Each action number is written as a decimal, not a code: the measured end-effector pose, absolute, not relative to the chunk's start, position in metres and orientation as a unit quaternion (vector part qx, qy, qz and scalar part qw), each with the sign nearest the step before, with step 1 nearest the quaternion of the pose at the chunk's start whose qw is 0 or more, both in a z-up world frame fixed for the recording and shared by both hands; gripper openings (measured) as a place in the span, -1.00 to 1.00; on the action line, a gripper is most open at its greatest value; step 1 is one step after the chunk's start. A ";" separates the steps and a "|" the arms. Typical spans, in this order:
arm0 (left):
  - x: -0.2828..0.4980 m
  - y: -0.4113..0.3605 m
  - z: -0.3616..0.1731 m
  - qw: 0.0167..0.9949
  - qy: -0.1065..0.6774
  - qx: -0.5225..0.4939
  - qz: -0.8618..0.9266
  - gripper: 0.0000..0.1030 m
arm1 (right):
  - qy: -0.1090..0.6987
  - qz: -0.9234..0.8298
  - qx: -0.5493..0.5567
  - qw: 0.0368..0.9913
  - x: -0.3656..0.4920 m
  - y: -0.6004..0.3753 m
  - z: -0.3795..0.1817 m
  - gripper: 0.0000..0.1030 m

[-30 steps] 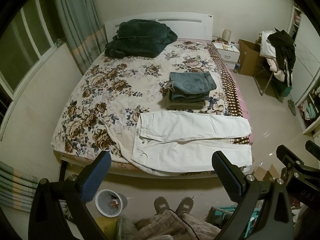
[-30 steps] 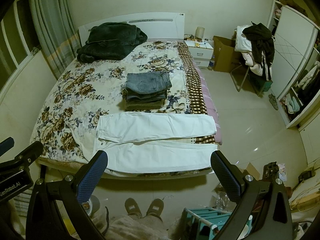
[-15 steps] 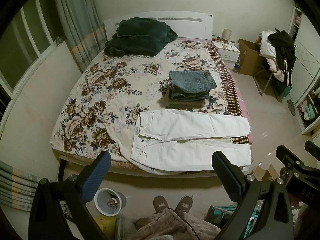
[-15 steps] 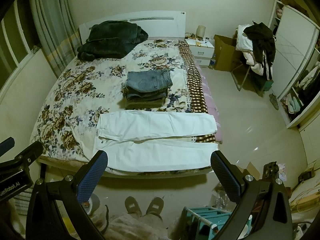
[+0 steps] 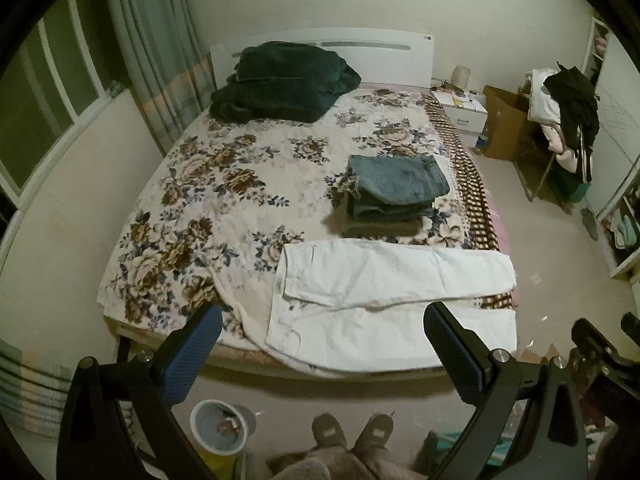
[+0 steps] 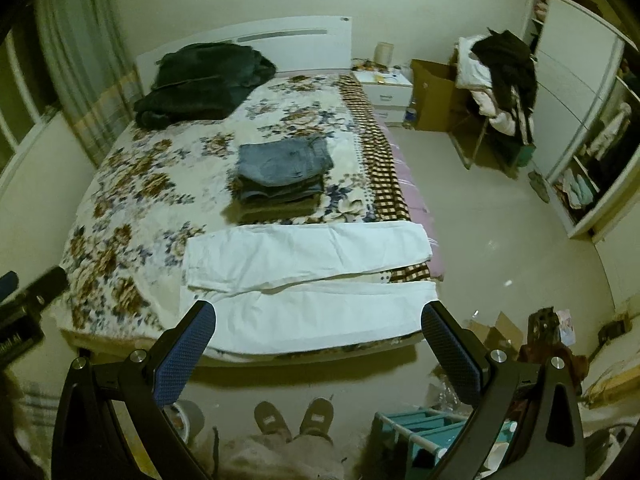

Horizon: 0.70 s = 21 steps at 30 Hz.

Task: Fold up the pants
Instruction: 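Lower both tools toward the waistband of the white pants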

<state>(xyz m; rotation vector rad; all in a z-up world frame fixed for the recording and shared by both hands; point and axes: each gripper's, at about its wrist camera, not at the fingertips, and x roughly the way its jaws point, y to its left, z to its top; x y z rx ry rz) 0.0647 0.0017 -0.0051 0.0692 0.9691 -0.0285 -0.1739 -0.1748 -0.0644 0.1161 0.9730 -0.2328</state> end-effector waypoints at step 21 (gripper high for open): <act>0.312 -0.064 -0.260 0.809 0.579 0.094 0.042 1.00 | 0.568 -0.078 0.000 0.819 0.165 -0.264 -0.383 1.00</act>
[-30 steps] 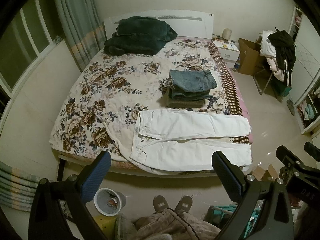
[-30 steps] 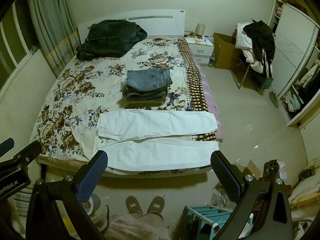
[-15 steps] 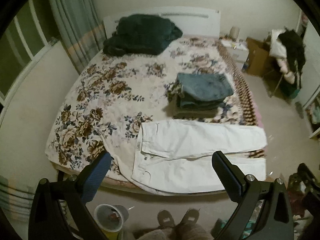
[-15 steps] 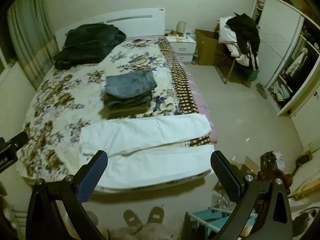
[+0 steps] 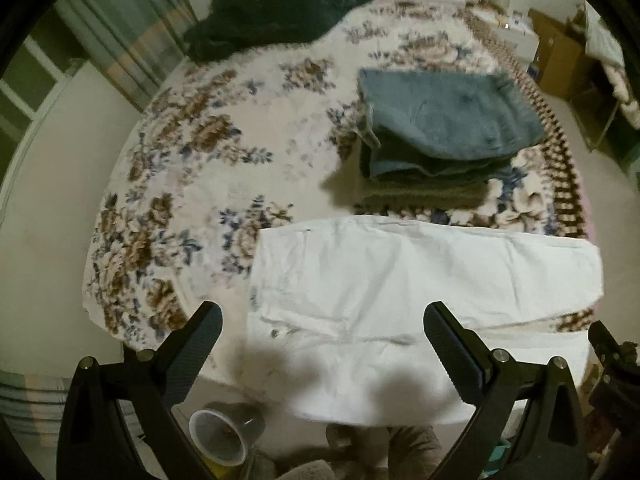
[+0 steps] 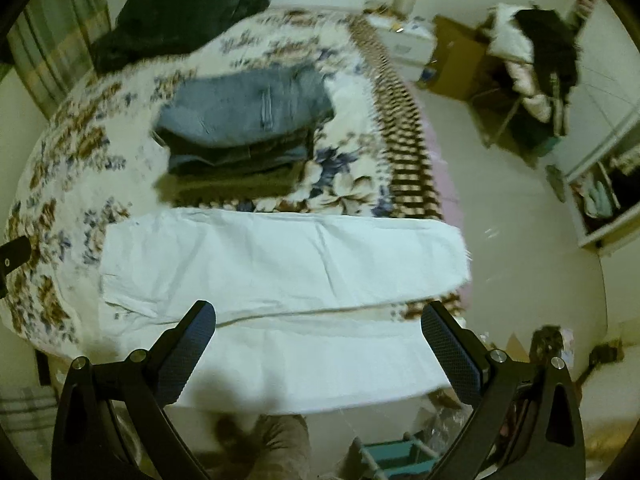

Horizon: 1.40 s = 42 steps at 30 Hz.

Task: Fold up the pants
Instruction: 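Lower both tools toward the waistband of the white pants, then grasp the waistband edge with the left gripper while the right gripper grasps it too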

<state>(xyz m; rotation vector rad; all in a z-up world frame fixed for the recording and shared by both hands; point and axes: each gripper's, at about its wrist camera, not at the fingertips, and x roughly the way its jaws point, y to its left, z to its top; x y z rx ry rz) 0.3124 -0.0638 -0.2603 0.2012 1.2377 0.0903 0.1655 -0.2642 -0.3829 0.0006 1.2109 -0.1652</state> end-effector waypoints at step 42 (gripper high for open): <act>0.414 -0.123 -0.447 0.794 0.564 0.158 -0.163 -0.83 | 0.613 0.044 -0.100 0.783 0.356 -0.307 -0.677 -0.89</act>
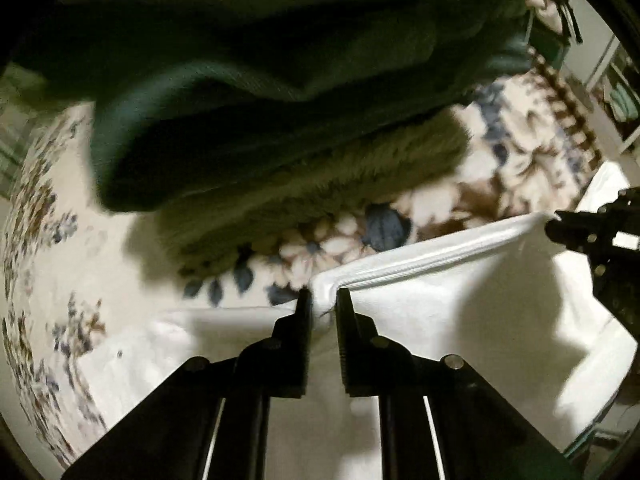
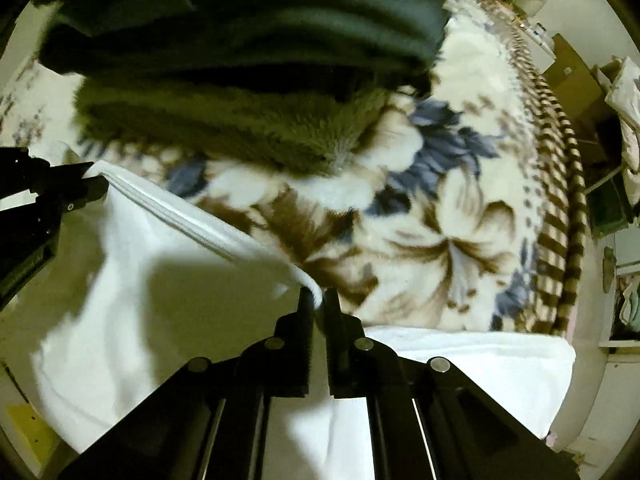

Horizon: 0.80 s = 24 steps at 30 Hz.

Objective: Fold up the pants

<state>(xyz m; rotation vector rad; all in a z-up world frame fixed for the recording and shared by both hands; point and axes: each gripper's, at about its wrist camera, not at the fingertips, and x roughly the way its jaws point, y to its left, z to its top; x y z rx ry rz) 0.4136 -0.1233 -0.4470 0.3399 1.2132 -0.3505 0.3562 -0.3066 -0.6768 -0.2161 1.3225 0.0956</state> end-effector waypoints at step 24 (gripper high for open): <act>0.161 -0.066 -0.472 0.727 0.672 0.011 -0.136 -0.85 | 0.672 0.030 -0.068 0.737 0.054 -0.242 -0.649 -0.91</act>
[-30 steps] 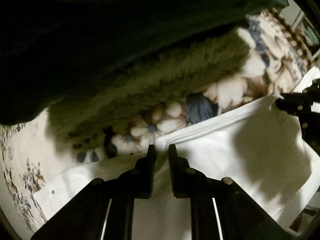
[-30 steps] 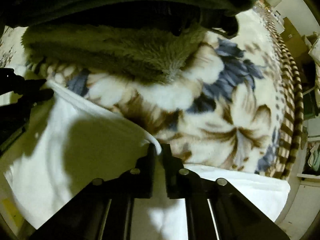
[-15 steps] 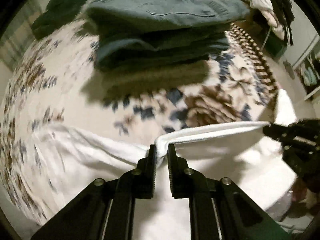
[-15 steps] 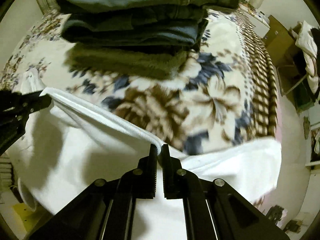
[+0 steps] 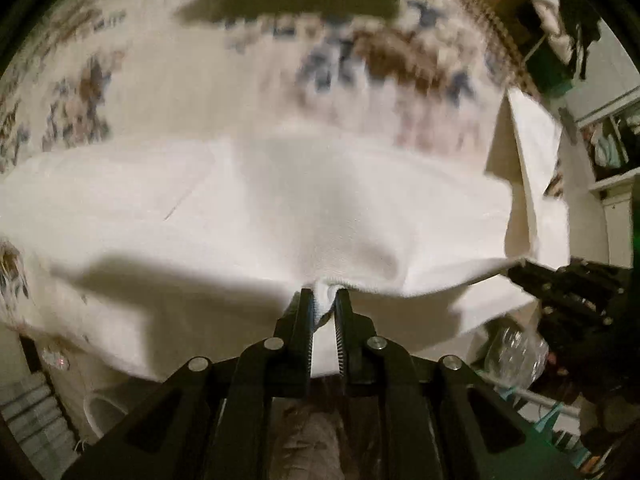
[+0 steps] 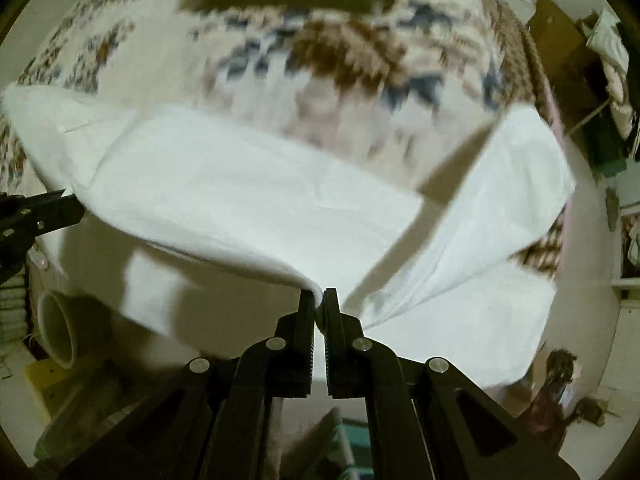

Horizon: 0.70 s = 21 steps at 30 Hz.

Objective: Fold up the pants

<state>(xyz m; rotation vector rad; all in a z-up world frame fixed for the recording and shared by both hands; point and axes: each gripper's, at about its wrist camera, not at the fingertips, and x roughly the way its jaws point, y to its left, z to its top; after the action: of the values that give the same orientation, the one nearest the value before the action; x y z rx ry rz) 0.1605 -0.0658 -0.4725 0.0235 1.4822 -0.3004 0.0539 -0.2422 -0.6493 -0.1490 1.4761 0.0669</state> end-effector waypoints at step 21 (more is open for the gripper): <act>0.235 -0.148 -0.485 0.766 0.641 0.031 -0.040 0.52 | 0.645 -0.158 0.127 0.737 0.118 -0.393 -0.632 0.58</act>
<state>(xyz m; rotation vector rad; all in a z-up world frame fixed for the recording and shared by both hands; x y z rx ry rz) 0.2354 -0.1481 -0.4845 0.0665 1.3918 -0.0860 0.1175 -0.3933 -0.6321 0.2796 1.4176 -0.3460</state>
